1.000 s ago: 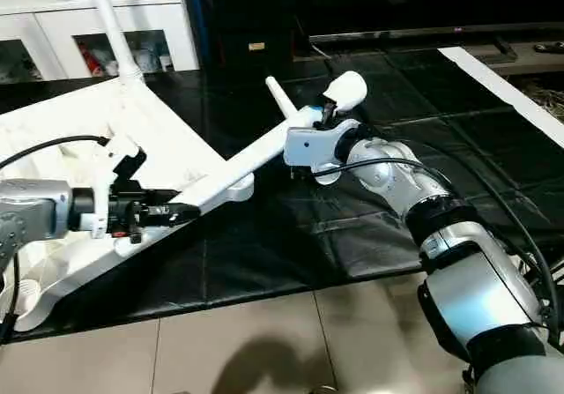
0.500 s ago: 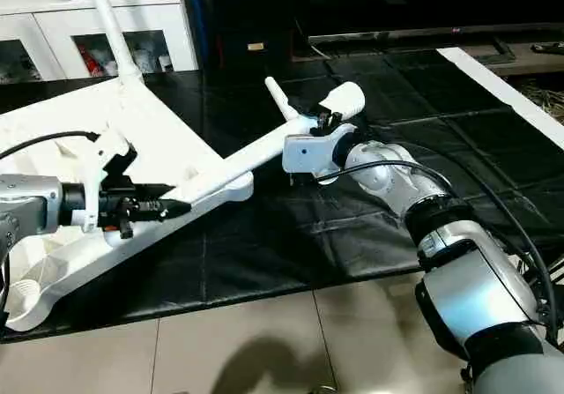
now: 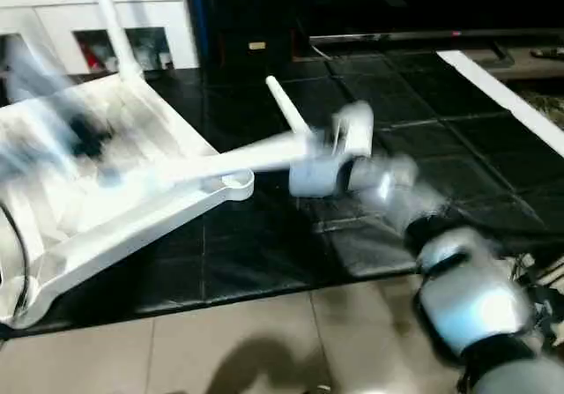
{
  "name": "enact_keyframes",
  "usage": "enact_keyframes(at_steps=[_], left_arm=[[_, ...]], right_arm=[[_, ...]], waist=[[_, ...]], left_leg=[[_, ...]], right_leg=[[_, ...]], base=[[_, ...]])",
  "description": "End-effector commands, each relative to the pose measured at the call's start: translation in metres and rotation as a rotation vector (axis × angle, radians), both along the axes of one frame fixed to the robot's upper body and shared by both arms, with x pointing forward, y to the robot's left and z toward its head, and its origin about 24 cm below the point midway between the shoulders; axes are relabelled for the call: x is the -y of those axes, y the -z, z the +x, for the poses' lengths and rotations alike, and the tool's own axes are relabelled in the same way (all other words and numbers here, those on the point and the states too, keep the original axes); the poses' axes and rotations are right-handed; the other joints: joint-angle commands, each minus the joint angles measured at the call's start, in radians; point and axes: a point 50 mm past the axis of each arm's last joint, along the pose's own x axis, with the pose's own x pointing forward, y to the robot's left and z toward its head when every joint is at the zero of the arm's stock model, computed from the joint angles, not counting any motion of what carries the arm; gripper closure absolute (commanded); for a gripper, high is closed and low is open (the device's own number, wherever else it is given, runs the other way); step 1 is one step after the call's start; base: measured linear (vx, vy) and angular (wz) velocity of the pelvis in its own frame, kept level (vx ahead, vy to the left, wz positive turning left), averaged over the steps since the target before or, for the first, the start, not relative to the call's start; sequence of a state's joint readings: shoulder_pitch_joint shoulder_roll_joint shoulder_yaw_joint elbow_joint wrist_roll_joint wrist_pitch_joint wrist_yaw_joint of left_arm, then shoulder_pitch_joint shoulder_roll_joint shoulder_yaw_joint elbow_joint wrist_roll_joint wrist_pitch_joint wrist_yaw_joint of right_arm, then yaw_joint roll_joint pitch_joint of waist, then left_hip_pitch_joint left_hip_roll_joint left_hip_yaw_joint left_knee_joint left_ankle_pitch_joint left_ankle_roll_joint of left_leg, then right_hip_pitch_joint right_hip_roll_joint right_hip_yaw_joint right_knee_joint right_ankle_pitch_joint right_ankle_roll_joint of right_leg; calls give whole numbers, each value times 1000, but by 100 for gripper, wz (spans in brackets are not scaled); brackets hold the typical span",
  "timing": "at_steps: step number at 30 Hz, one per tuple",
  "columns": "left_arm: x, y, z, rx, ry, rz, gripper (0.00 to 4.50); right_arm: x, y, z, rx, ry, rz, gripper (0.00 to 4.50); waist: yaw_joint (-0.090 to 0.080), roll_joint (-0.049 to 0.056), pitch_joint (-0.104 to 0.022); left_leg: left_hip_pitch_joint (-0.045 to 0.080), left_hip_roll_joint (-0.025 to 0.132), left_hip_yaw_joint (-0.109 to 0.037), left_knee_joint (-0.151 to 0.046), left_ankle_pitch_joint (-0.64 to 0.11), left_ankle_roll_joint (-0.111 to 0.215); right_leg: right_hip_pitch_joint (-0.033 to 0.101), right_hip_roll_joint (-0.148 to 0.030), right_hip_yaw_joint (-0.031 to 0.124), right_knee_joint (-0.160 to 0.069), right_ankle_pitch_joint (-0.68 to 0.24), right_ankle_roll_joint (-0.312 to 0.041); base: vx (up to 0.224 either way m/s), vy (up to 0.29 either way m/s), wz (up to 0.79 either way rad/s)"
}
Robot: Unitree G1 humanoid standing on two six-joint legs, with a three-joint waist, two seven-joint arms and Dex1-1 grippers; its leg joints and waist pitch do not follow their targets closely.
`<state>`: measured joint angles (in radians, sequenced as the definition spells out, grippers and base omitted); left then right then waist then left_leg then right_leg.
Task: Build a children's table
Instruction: Insert table leg to table base
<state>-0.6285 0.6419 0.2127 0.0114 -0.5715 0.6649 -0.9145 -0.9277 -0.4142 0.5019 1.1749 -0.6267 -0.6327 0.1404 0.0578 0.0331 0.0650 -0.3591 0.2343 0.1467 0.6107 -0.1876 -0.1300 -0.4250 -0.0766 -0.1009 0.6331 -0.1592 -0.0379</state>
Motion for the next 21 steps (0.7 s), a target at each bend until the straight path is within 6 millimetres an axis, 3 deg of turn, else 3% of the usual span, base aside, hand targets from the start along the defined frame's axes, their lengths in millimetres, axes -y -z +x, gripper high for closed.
enact_keyframes(at_steps=[1,3,11,16,19,21], left_arm=[[-1,5,3,-6,-23,-48,192],[-3,1,4,7,-33,-92,190],[-18,-1,15,46,-209,-162,190],[-21,11,19,21,-296,-145,190],[-20,16,18,8,-301,-113,190],[-21,26,18,-9,-328,-39,190]], right_arm=[[-1,-16,6,46,-3,13,241],[-1,-16,6,41,-1,14,247],[-1,-15,6,29,11,40,275],[-2,-14,6,20,10,51,275],[-2,-15,6,9,21,81,275],[-1,-19,9,-19,61,167,275]], waist=[[1,-9,-79],[2,-2,-78],[4,-9,-79],[4,-9,-80],[6,-8,-84],[3,-7,-82]], left_leg=[[-10,-34,26,-53,-221,19],[-9,-34,28,-52,-223,20],[-11,-35,28,-50,-210,22],[-12,-33,27,-50,-210,25],[-19,-32,26,-46,-180,30],[-16,-30,26,-47,-210,40]], right_leg=[[76,-29,38,-63,-249,-166],[71,-31,40,-68,-289,-150],[71,-28,41,-66,-272,-141],[69,-29,41,-65,-270,-144],[69,-29,44,-57,-213,-159],[67,-30,43,-58,-232,-160]], base=[[0,0,0],[0,0,0],[0,0,0],[0,0,0],[0,0,0],[0,0,0]])
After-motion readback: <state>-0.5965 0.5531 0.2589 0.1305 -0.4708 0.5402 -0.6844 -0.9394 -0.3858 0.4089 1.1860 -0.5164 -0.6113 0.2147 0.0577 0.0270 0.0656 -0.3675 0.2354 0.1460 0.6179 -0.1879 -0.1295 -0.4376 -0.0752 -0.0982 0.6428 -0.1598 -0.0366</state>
